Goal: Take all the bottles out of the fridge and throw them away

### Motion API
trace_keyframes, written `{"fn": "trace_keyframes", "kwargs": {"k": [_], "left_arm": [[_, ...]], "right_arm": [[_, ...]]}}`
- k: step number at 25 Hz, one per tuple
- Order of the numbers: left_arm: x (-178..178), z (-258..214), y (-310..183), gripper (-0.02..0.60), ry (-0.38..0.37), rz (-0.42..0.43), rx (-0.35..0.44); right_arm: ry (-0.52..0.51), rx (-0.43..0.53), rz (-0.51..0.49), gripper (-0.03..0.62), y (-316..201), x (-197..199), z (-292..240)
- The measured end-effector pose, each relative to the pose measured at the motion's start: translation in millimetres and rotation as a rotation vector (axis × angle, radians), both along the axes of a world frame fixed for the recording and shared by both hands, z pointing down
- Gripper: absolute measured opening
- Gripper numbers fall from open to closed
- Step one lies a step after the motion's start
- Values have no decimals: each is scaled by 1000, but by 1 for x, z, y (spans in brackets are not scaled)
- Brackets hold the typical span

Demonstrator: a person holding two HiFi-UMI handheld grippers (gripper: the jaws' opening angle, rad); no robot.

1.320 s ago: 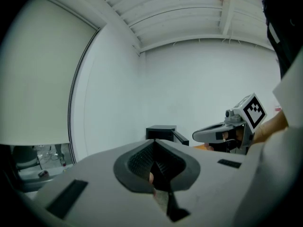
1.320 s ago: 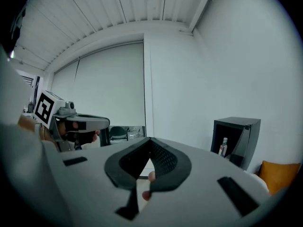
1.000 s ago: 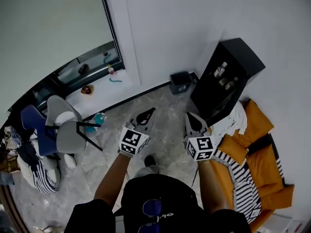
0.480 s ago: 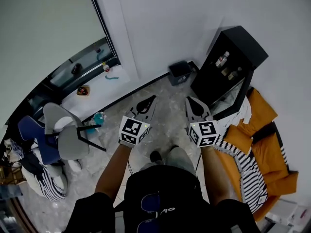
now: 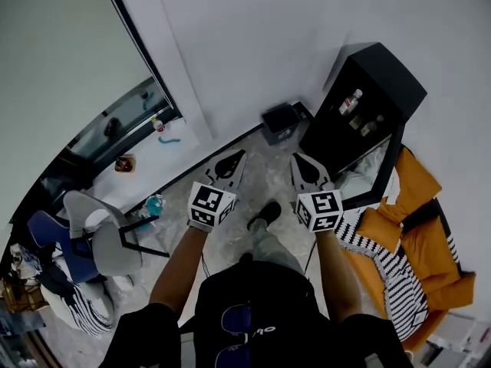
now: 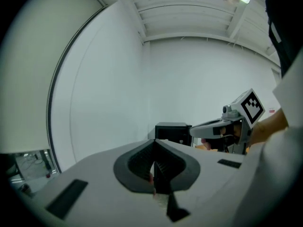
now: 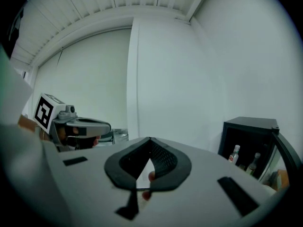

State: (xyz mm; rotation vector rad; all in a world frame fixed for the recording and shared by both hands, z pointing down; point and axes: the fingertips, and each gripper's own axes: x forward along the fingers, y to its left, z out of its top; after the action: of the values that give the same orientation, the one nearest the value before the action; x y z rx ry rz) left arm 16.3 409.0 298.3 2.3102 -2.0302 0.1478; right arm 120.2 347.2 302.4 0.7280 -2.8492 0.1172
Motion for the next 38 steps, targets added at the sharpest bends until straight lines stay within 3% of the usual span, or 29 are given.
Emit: {"fn": "trace_keyframes", "kwargs": {"k": [8, 18, 29, 38], "left_arm": [[-16, 1, -135, 2, -20, 113, -36], [11, 5, -270, 2, -42, 272, -53], [75, 5, -344, 2, -81, 438, -64], [119, 7, -366, 2, -93, 554, -64]], "right_arm": [[2, -32, 91, 2, -119, -16, 7], [-12, -60, 260, 2, -240, 19, 14], [-46, -69, 421, 2, -303, 84, 16], [-62, -64, 539, 2, -310, 126, 14]]}}
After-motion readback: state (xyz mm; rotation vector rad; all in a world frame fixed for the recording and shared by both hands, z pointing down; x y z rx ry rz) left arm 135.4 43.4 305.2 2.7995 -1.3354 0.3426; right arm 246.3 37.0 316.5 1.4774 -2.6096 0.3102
